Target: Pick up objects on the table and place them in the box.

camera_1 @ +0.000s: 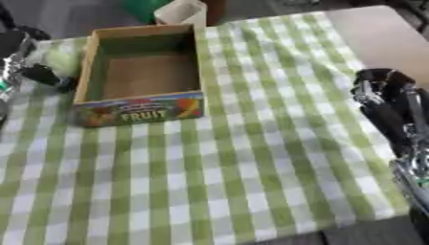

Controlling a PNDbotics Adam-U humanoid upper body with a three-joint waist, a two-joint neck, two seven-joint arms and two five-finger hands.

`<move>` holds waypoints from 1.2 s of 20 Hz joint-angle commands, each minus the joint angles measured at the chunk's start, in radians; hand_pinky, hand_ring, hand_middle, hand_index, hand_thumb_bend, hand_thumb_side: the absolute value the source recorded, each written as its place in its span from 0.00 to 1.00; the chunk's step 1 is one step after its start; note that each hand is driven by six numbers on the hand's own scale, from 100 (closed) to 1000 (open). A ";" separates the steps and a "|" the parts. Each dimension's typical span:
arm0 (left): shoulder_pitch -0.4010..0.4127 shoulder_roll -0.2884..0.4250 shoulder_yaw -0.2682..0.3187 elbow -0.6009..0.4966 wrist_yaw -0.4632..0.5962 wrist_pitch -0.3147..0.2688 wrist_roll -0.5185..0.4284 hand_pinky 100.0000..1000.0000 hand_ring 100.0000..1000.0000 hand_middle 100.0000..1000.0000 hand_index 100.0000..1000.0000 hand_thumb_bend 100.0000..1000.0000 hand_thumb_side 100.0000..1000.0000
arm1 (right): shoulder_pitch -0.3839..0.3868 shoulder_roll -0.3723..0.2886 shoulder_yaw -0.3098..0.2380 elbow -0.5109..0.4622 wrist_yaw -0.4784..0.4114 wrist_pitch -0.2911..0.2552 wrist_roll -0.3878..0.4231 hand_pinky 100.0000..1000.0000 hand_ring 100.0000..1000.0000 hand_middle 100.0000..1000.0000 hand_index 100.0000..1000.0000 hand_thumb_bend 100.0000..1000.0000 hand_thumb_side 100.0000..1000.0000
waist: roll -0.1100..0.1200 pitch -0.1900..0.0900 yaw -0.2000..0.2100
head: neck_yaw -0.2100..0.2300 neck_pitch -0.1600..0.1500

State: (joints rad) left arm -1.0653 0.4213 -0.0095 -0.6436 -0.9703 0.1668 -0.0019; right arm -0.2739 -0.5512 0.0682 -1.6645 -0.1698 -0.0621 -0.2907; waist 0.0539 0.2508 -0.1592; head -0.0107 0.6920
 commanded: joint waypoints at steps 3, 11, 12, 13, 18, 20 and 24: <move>-0.008 0.008 0.023 0.004 -0.026 0.020 -0.053 0.64 0.69 0.74 0.80 0.82 0.04 | -0.015 -0.020 -0.006 -0.007 -0.007 -0.006 0.001 0.56 0.55 0.51 0.62 0.00 0.41 | -0.001 -0.011 -0.004 | 0.004 -0.015; 0.002 0.004 0.022 0.018 -0.008 0.034 -0.116 0.52 0.47 0.55 0.70 0.77 0.00 | -0.015 -0.019 -0.007 -0.006 -0.008 -0.006 0.001 0.56 0.55 0.51 0.62 0.00 0.41 | -0.002 -0.008 -0.005 | 0.005 -0.016; 0.003 0.004 0.022 0.018 -0.008 0.036 -0.122 0.51 0.45 0.53 0.68 0.76 0.00 | -0.015 -0.019 -0.007 -0.006 -0.008 -0.006 0.001 0.56 0.55 0.51 0.62 0.00 0.41 | -0.002 -0.008 -0.005 | 0.005 -0.016; 0.003 0.004 0.023 0.017 -0.008 0.039 -0.125 0.48 0.42 0.50 0.65 0.72 0.00 | -0.015 -0.019 -0.007 -0.006 -0.008 -0.006 0.001 0.56 0.55 0.51 0.62 0.00 0.41 | -0.002 -0.008 -0.006 | 0.005 -0.016; 0.004 0.005 0.020 0.008 -0.012 0.047 -0.107 0.34 0.21 0.29 0.41 0.39 0.00 | -0.015 -0.018 -0.008 -0.006 -0.008 -0.006 0.000 0.56 0.55 0.51 0.62 0.00 0.41 | -0.006 -0.010 -0.006 | 0.005 -0.016; 0.002 0.007 0.023 -0.009 -0.012 0.049 -0.082 0.26 0.11 0.16 0.30 0.36 0.00 | -0.013 -0.017 -0.009 -0.005 -0.009 -0.006 -0.001 0.56 0.55 0.51 0.62 0.00 0.41 | -0.007 -0.012 -0.004 | 0.004 -0.015; 0.000 0.012 0.024 -0.056 0.032 0.054 0.008 0.19 0.02 0.03 0.20 0.38 0.00 | -0.011 -0.017 -0.010 -0.006 -0.009 -0.006 -0.002 0.56 0.55 0.51 0.62 0.00 0.40 | -0.011 -0.018 -0.001 | 0.001 -0.014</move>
State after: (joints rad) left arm -1.0475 0.4131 0.0145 -0.6702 -0.9532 0.2193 -0.0214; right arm -0.2768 -0.5507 0.0679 -1.6644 -0.1741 -0.0648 -0.2909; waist 0.0482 0.2525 -0.1598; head -0.0080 0.6843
